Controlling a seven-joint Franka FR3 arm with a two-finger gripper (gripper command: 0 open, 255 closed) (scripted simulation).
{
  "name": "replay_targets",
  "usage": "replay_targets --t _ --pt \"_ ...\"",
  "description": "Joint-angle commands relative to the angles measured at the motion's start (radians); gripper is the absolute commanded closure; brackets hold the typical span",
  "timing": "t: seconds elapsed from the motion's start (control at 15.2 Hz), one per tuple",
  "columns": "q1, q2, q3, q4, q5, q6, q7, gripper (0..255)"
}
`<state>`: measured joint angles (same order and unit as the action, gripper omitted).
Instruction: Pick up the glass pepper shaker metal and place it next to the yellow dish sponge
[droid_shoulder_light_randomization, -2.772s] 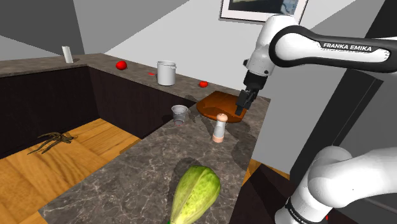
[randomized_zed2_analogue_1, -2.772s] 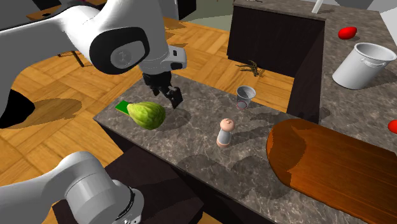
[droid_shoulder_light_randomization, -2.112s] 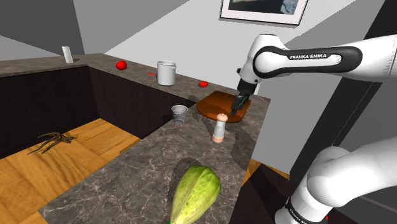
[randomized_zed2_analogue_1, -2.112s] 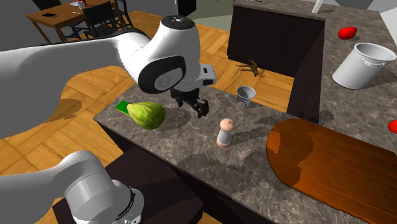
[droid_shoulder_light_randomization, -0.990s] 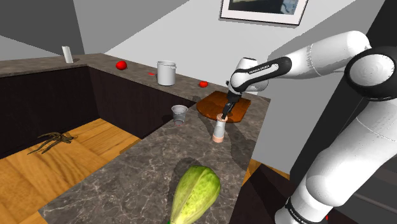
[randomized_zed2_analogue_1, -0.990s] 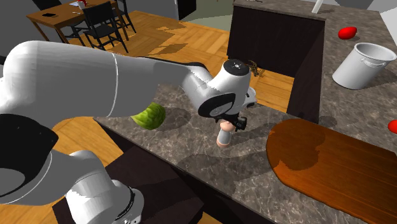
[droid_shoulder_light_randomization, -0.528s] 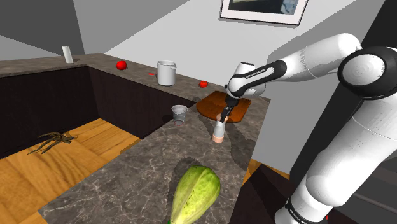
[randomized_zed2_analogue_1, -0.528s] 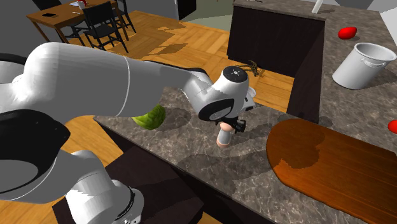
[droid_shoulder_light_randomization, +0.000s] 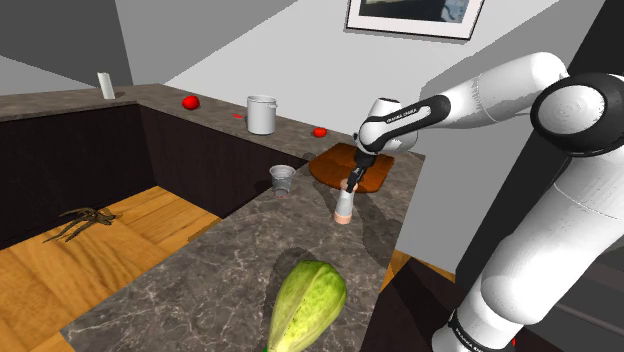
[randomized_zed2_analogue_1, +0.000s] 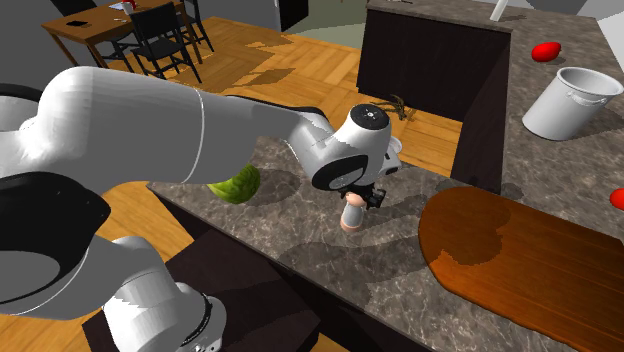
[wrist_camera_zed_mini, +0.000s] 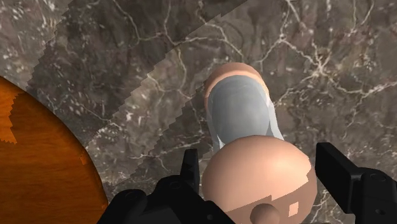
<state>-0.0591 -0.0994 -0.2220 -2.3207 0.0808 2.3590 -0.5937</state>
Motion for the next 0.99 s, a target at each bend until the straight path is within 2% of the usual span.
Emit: replay_targets --t 0.0,0.33,0.92 --pt "0.0 0.0 0.0 0.0 0.0 0.0 0.0 255" --pt "0.0 0.001 0.0 0.0 0.0 0.0 0.0 255" --pt "-0.003 -0.056 0.005 0.068 -0.024 -0.122 0.024 255"
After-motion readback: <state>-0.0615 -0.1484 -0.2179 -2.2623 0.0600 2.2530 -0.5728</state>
